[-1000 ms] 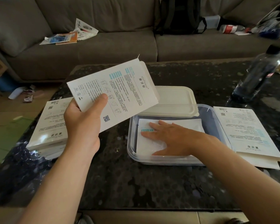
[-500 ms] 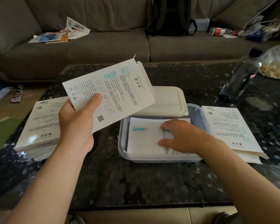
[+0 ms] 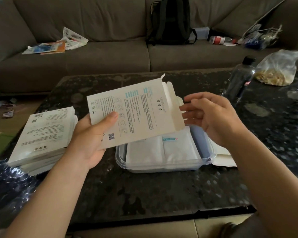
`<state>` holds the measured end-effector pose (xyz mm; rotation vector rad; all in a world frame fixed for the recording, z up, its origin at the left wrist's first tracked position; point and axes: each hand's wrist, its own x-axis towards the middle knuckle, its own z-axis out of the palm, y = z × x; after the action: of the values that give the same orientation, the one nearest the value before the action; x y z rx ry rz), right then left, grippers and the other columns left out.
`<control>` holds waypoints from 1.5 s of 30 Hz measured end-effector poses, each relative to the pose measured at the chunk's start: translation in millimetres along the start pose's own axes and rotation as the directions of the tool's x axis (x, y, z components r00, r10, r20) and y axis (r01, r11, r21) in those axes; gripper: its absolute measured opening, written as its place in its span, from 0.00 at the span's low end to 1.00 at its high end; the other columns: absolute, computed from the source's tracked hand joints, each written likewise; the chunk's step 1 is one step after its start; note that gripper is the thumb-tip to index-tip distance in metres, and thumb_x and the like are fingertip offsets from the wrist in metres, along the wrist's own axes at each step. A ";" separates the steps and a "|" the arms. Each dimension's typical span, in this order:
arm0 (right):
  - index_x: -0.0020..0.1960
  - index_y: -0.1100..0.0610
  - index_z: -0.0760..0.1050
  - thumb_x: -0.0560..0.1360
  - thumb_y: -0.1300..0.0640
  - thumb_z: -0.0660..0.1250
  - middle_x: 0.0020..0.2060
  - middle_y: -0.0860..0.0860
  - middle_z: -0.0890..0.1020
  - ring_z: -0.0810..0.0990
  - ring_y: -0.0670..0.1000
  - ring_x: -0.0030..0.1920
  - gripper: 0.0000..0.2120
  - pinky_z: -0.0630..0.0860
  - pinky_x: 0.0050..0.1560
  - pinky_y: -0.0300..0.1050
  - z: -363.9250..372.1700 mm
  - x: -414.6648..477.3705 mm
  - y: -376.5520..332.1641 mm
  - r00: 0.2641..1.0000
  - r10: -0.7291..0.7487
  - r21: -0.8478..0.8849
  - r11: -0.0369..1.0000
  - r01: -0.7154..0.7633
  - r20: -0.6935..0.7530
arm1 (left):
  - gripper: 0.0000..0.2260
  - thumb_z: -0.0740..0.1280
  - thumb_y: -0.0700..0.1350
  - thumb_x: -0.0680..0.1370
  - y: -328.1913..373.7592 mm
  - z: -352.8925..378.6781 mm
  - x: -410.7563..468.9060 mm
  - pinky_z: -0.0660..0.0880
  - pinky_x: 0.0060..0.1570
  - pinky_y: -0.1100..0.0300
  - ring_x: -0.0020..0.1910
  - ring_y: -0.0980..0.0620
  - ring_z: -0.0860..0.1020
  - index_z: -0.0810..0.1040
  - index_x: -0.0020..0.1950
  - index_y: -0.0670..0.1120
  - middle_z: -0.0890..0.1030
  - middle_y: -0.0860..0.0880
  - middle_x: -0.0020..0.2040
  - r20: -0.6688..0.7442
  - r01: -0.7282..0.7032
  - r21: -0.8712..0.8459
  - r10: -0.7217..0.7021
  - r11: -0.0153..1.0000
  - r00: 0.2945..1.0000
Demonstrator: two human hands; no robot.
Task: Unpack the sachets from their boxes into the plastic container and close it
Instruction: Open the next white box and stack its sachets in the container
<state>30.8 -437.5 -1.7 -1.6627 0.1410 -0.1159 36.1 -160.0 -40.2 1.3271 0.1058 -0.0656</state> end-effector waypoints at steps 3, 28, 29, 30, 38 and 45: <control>0.61 0.53 0.77 0.81 0.57 0.66 0.50 0.50 0.84 0.85 0.51 0.50 0.10 0.84 0.48 0.48 -5.6 -3.3 -4.2 0.992 -0.100 -0.067 0.993 0.095 -0.077 | 0.24 0.73 0.47 0.72 1.0 6.5 -3.2 0.81 0.58 0.43 0.62 0.45 0.84 0.80 0.69 0.49 0.86 0.47 0.63 0.068 0.024 0.036 -0.026 0.999 0.997; 0.56 0.62 0.77 0.80 0.63 0.66 0.50 0.59 0.83 0.84 0.57 0.48 0.06 0.80 0.40 0.52 -159.6 -47.6 22.5 0.824 0.429 0.238 0.901 -0.362 -0.371 | 0.18 0.68 0.53 0.83 -29.5 110.7 10.6 0.72 0.69 0.53 0.70 0.50 0.74 0.75 0.72 0.56 0.75 0.52 0.73 0.357 -0.332 0.933 -0.233 0.142 0.904; 0.56 0.62 0.77 0.80 0.63 0.65 0.50 0.59 0.83 0.84 0.57 0.48 0.06 0.80 0.40 0.52 -161.1 -48.4 27.0 0.821 0.430 0.221 0.902 -0.372 -0.375 | 0.22 0.68 0.56 0.82 -31.1 114.6 11.7 0.71 0.70 0.52 0.72 0.49 0.73 0.72 0.76 0.56 0.72 0.51 0.75 0.347 -0.339 0.938 -0.271 0.077 0.898; 0.56 0.62 0.77 0.80 0.63 0.65 0.49 0.59 0.83 0.83 0.57 0.48 0.06 0.79 0.40 0.52 -162.2 -48.4 32.0 0.817 0.429 0.205 0.903 -0.378 -0.384 | 0.25 0.68 0.59 0.82 -33.0 118.0 13.4 0.70 0.70 0.51 0.73 0.47 0.72 0.70 0.78 0.56 0.70 0.50 0.76 0.341 -0.348 0.937 -0.301 0.030 0.891; 0.60 0.60 0.76 0.81 0.61 0.63 0.54 0.59 0.81 0.81 0.59 0.54 0.09 0.80 0.55 0.61 -155.8 -34.1 62.3 0.801 0.433 0.090 0.895 -0.437 -0.413 | 0.35 0.62 0.71 0.79 -47.6 130.2 23.4 0.65 0.76 0.42 0.79 0.38 0.61 0.55 0.83 0.64 0.60 0.45 0.81 0.280 -0.397 0.899 -0.455 -0.186 0.846; 0.43 0.59 0.77 0.78 0.55 0.63 0.37 0.53 0.79 0.78 0.54 0.37 0.10 0.78 0.38 0.50 -150.4 -27.5 76.7 0.834 0.232 -0.516 0.694 -0.502 -0.500 | 0.36 0.59 0.73 0.78 -53.1 129.5 29.9 0.65 0.76 0.41 0.81 0.37 0.58 0.52 0.83 0.67 0.53 0.45 0.84 0.246 -0.391 0.893 -0.489 -0.221 0.837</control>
<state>-22.1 -588.1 -63.3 -2.2306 0.9307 -0.0975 65.2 -298.1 -64.1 3.0273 -0.6124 -0.8429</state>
